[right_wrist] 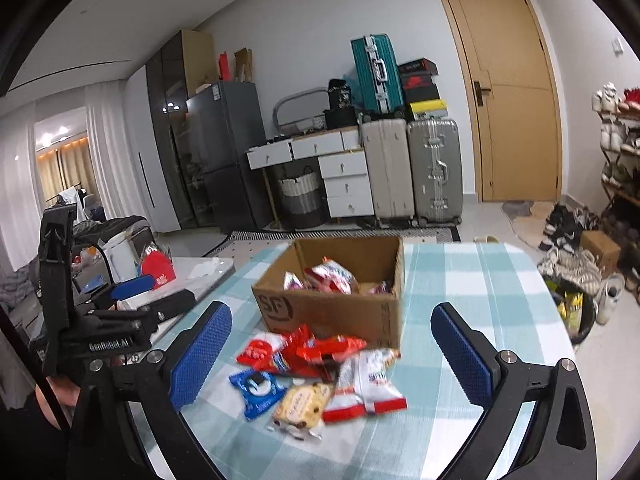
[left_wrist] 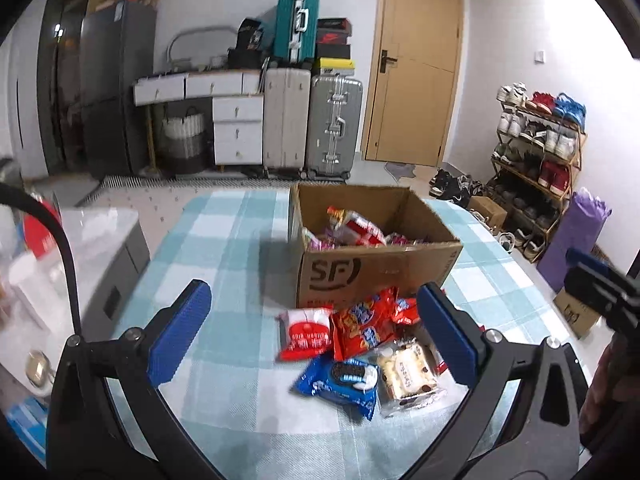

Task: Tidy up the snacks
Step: 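Withdraw both tools from the box back toward the snack pile, then grasp the white-and-red snack bag with the right gripper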

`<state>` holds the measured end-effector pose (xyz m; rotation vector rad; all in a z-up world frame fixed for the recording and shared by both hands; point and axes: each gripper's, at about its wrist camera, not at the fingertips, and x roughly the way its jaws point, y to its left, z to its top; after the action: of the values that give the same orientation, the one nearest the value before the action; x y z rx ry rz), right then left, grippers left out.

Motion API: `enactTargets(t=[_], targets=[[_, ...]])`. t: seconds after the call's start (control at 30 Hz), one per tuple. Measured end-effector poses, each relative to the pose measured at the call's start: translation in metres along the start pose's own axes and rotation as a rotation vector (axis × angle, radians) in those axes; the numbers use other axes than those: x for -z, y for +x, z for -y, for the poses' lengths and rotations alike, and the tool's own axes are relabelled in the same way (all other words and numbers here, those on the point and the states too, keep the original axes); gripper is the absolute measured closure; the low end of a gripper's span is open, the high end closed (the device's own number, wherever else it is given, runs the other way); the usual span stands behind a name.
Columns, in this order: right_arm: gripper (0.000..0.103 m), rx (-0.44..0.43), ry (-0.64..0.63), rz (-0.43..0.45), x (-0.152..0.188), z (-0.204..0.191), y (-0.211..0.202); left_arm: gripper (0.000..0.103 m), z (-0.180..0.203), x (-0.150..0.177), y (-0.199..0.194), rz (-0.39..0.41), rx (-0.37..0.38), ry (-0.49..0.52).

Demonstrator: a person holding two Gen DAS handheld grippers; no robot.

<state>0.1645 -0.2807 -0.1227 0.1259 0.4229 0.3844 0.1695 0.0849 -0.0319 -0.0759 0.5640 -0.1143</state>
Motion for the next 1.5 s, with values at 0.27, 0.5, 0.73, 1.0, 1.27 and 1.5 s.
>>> enactTargets(t=[0.27, 0.5, 0.73, 1.0, 1.27, 1.5], targets=[[0.001, 0.013, 0.035, -0.046, 0.034, 0.015, 0.019, 0.0, 0.005, 0.036, 0.027, -0.014, -0.018, 0.042], [0.001, 0.022, 0.051, -0.117, 0.058, 0.022, 0.049, 0.0, 0.005, 0.06, 0.051, -0.036, 0.005, 0.028], [0.001, 0.033, 0.057, -0.144, 0.067, 0.028, 0.065, 0.0, -0.001, 0.069, 0.077, -0.057, 0.017, 0.001], [0.001, 0.085, 0.035, -0.242, 0.073, 0.033, 0.099, 0.0, -0.004, 0.075, 0.09, -0.05, 0.009, -0.025], [0.001, 0.118, -0.049, -0.314, 0.074, 0.027, 0.134, 0.0, -0.002, 0.077, 0.1, -0.074, 0.014, -0.019], [0.005, 0.127, -0.093, -0.349, 0.071, 0.023, 0.159, 0.0, -0.001, 0.079, 0.109, -0.103, 0.007, -0.015]])
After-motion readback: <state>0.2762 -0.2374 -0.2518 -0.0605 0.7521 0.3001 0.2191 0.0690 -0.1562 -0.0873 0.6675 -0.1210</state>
